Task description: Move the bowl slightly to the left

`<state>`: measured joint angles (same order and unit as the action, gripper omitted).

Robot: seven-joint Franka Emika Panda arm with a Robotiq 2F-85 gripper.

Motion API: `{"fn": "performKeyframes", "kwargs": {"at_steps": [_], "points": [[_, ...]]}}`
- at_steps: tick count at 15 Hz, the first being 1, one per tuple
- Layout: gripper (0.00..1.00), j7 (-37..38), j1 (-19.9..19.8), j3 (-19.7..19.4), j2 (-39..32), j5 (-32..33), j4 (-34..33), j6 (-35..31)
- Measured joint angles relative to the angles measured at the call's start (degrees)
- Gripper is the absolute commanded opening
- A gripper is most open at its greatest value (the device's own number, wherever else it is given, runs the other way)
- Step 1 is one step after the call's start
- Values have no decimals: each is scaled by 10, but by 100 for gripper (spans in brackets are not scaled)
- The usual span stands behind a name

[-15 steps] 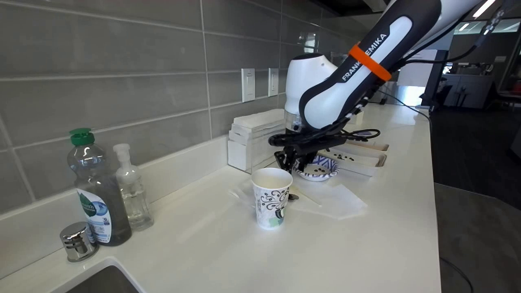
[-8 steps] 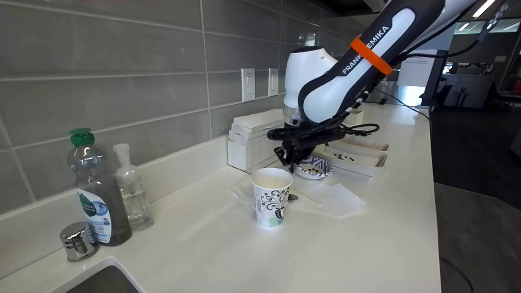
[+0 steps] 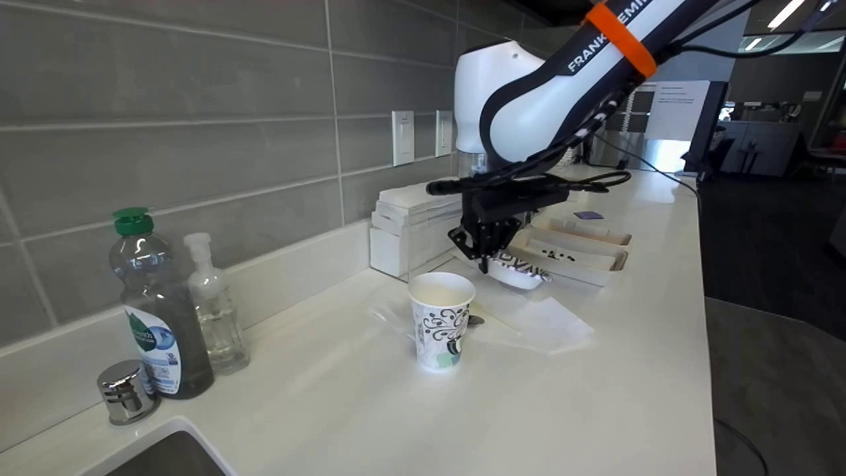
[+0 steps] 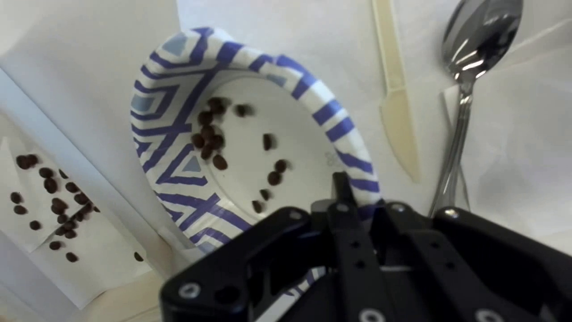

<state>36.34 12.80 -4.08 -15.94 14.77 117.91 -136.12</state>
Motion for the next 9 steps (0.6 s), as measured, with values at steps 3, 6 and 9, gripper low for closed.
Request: {"fn": "performKeyframes", "kwargs": {"at_steps": [3,6,9], "points": [[1,31,2,14,20,0,6,52],[1,59,2,25,34,3,13,94],[1,94,1,30,47,12,22,134]]}}
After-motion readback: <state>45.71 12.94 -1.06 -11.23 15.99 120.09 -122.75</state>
